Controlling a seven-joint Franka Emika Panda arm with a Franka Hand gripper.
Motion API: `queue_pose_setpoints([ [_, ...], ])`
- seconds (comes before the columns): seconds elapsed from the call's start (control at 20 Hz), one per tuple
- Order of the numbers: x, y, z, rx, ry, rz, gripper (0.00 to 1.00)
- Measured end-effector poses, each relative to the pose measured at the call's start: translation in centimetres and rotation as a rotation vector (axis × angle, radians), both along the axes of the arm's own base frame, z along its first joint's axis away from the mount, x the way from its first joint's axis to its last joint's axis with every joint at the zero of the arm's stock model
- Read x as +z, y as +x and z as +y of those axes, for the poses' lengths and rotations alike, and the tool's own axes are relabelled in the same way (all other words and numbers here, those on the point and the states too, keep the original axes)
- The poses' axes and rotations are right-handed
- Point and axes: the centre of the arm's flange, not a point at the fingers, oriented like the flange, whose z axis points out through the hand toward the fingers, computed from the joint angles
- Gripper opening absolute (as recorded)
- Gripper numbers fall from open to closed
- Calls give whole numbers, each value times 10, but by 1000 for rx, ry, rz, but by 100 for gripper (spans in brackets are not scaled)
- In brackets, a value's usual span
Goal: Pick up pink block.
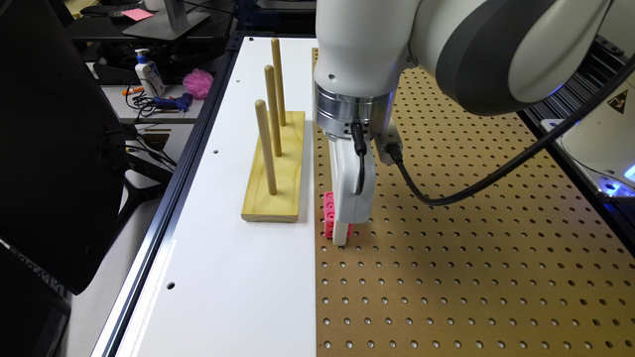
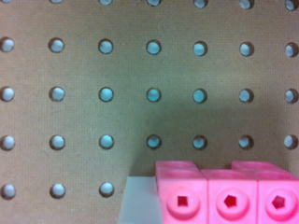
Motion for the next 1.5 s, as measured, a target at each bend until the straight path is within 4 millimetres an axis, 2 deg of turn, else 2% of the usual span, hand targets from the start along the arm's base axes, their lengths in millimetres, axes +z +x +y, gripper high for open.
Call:
queue_pose_setpoints([
  [0.15,4,1,0,-1,0,-4,0],
  [0.35,29,2,-1,3,-8,-3,0],
  [0.55,43,2,-1,4,-12,-3,0],
  [1.15,113,-2,-2,9,-31,-11,0],
  [1.5,129,-4,-2,10,-34,-18,0],
])
